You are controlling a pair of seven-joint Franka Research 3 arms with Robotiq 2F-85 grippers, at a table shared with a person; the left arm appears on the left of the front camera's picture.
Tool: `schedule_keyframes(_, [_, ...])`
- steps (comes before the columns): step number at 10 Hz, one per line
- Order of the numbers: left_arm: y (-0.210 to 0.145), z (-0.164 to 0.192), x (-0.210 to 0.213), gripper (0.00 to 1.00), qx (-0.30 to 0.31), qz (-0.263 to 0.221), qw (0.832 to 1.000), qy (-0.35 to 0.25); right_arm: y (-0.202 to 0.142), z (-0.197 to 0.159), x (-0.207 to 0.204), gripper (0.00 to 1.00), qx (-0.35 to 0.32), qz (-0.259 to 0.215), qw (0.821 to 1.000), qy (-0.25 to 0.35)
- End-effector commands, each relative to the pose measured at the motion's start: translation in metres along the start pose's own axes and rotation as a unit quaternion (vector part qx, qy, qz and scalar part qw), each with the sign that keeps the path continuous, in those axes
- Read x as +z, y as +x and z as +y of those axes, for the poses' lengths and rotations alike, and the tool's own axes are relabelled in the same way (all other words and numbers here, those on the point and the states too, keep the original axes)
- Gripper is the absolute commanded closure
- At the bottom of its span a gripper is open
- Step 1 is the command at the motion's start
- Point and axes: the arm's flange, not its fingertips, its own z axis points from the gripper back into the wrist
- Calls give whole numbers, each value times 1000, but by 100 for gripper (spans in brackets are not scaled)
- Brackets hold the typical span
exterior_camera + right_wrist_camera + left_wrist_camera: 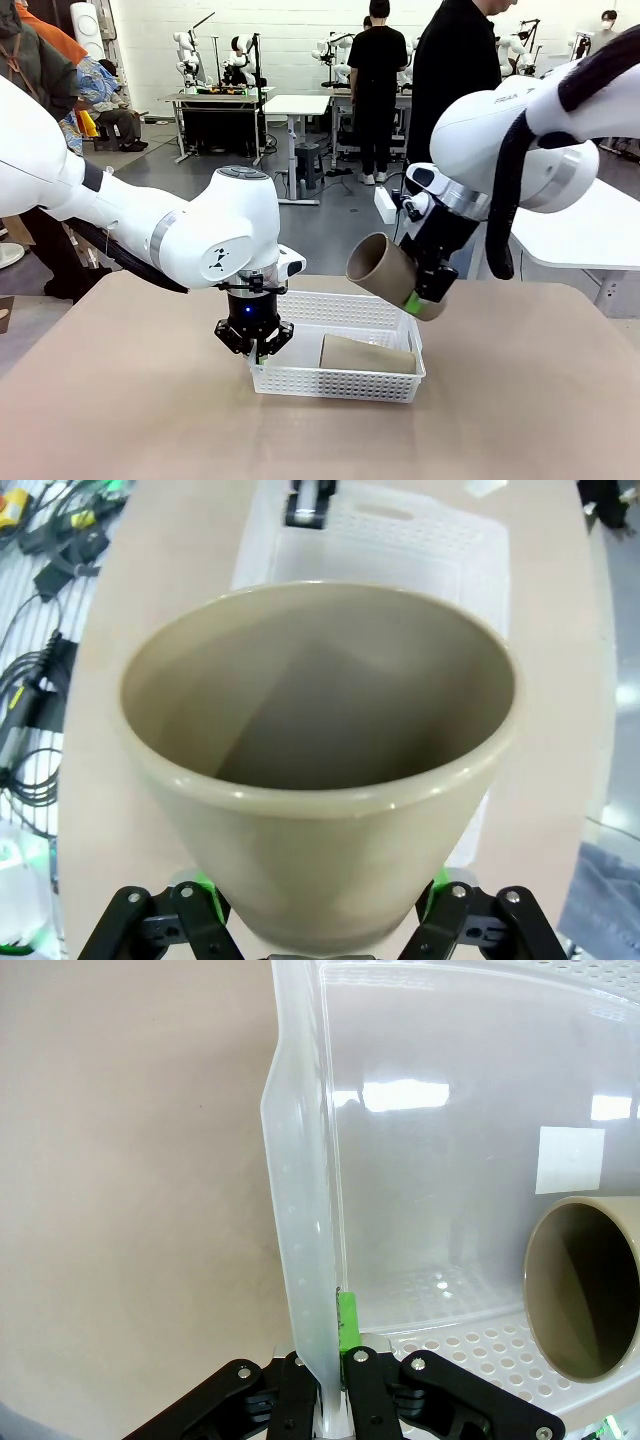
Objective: Clean and organize the cups into the basket.
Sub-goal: Pick up the Reusable plastic cup from the right side of the table and stack it inside the Organizing basket in the center of the table.
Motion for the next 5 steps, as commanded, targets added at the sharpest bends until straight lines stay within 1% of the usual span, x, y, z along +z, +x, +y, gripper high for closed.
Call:
schedule_keyframes(1, [-2,-1,-2,100,0,2,1000,2,1,-24,-8,18,-10,-27,999,-25])
schedule_keyframes(3, [-2,-1,-2,100,0,2,1000,2,1,-46,-24,18,-19,-43,999,-24])
schedule_keyframes(5, [-2,-1,-2,100,0,2,1000,2,8,-59,-41,18,-18,-49,998,-21])
